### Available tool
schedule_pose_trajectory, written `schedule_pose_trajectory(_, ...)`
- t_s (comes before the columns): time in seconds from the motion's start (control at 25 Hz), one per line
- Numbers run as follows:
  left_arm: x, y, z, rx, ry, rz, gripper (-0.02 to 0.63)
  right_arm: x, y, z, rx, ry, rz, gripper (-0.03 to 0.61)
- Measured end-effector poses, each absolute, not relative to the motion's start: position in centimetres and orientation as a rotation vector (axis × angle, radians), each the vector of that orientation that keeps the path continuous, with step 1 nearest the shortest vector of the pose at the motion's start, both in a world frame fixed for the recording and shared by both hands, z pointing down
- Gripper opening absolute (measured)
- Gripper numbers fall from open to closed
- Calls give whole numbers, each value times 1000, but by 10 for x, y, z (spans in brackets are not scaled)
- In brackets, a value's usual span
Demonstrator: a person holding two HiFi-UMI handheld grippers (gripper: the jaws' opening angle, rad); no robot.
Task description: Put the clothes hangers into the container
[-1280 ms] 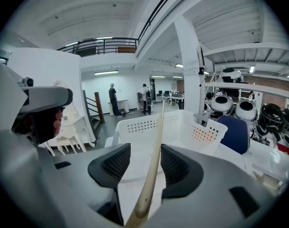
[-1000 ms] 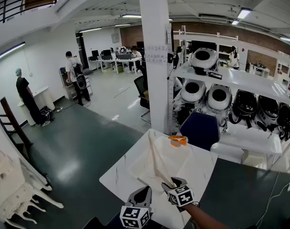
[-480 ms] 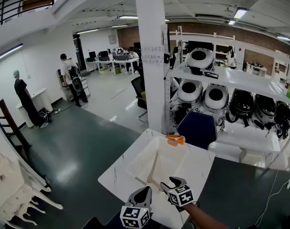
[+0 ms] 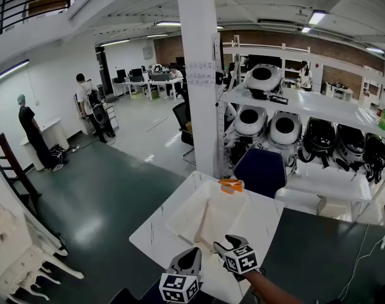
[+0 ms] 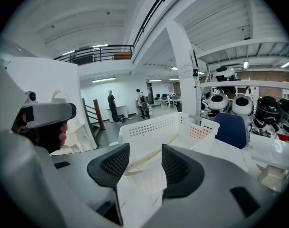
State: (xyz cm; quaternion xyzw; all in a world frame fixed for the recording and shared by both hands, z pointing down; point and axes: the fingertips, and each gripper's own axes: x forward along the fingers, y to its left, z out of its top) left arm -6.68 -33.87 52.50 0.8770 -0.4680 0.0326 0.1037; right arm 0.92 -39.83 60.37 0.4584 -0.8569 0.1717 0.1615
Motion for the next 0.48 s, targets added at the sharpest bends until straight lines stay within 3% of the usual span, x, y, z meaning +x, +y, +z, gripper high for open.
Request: schedule_pose_trajectory(0.48, -56, -345, 515, 2602, -1407, 111, 5, 31, -397, 589, 1329, -2473, 444, 201)
